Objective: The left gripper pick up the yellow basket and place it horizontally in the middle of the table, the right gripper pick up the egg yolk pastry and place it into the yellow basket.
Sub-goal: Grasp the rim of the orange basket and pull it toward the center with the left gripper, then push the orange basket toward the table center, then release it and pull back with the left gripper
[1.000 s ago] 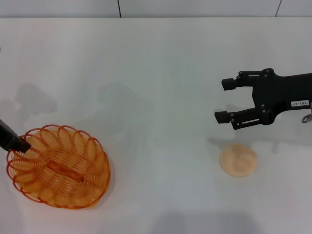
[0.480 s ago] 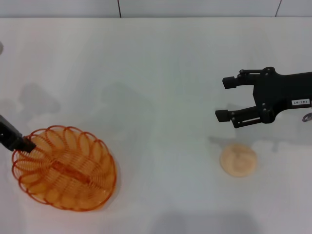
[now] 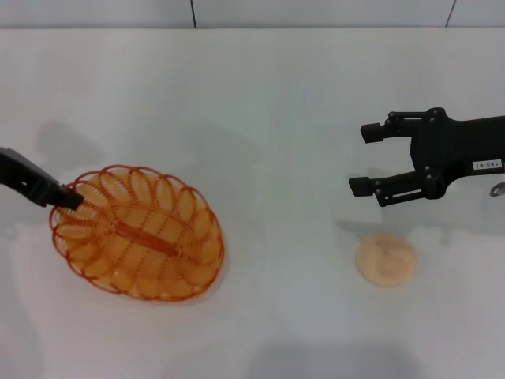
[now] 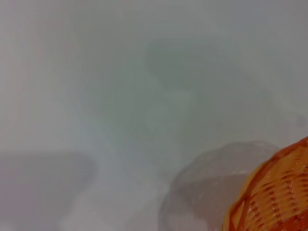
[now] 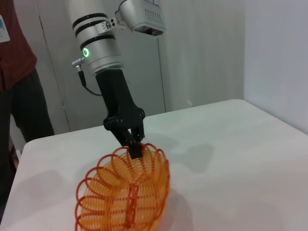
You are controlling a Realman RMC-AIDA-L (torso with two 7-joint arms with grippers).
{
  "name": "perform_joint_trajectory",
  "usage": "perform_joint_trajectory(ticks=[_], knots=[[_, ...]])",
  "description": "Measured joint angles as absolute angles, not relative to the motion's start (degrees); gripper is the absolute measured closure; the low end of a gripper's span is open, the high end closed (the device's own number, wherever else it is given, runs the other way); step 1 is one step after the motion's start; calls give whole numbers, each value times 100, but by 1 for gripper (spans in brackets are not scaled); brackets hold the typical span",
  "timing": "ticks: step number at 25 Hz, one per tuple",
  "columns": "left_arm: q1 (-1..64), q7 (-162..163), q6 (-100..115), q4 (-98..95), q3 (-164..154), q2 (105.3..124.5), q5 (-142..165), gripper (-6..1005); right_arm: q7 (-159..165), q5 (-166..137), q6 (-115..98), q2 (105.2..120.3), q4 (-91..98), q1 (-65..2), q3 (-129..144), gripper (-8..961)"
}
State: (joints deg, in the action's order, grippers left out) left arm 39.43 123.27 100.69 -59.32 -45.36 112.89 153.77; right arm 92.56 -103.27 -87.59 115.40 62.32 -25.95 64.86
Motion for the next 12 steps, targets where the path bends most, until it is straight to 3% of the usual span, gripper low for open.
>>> perform_joint_trajectory(ticks=[12], knots=[[4159,13668,9680,-5900,-4561,11465,15145,923,9255,-10283,-8766,11532,6231,-2640,6484,81]])
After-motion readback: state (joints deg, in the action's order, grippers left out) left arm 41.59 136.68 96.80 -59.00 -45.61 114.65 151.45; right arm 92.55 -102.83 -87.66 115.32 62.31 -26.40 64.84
